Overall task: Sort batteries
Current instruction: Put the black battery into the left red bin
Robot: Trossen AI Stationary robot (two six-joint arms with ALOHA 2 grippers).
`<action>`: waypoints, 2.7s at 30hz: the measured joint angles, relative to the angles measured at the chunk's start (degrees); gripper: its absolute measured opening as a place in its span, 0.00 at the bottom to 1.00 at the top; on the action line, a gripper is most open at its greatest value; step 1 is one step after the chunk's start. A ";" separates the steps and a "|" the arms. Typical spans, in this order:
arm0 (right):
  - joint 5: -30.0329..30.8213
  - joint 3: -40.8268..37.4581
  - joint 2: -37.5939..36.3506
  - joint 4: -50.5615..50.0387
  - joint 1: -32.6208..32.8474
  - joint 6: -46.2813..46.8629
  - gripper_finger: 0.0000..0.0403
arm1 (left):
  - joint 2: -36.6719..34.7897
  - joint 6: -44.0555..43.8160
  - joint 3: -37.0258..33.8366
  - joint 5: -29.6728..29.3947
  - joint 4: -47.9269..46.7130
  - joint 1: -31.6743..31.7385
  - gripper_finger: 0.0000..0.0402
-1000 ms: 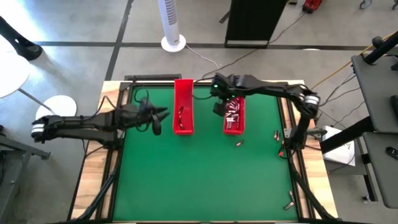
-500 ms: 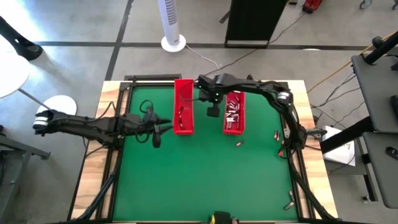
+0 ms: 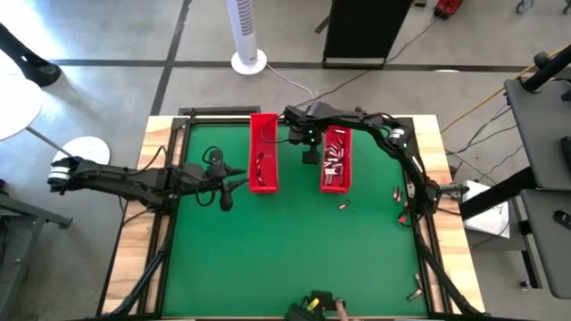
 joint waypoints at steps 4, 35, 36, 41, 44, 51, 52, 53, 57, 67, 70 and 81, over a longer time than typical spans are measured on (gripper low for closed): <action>3.75 -0.02 0.60 0.19 -0.41 -0.10 0.90 | -0.09 1.21 0.00 -0.03 -0.04 0.02 0.28; -0.37 -0.37 3.25 2.62 -2.18 0.17 0.90 | -0.09 2.06 0.04 -0.09 -0.02 0.04 0.28; -0.36 -0.37 3.32 2.62 -2.20 0.17 0.90 | -0.09 2.06 0.04 -0.09 -0.03 0.04 0.28; -0.36 -0.35 3.42 2.60 -2.23 0.18 0.90 | -0.09 2.06 0.07 -0.09 0.07 0.04 0.28; -0.33 -0.35 3.46 2.44 -2.25 0.85 0.90 | -0.09 2.06 0.07 -0.09 0.45 0.04 0.28; -0.26 -0.37 3.53 2.19 -2.25 2.21 0.90 | -2.64 4.94 0.11 2.85 8.95 -0.48 0.28; -0.27 -0.37 3.53 2.19 -2.25 2.21 0.90 | -3.38 5.04 0.11 4.81 9.46 -0.66 0.28; -0.27 -0.37 3.53 2.19 -2.25 2.21 0.90 | -4.15 5.05 0.11 6.97 9.58 -0.76 0.28; -0.75 -0.41 3.59 2.11 -2.22 2.16 0.83 | -7.46 5.07 0.11 13.33 9.61 -0.83 0.28; -3.11 -0.46 3.64 2.04 -2.22 2.16 0.56 | -10.00 4.44 0.10 14.12 6.71 -1.20 0.28; -3.14 -0.46 3.64 2.10 -2.16 2.15 0.55 | -10.24 4.42 0.09 14.10 6.73 -1.20 0.28; -2.90 -0.55 3.32 2.10 -1.58 4.58 0.57 | -11.91 6.21 0.09 14.10 6.30 -1.20 0.28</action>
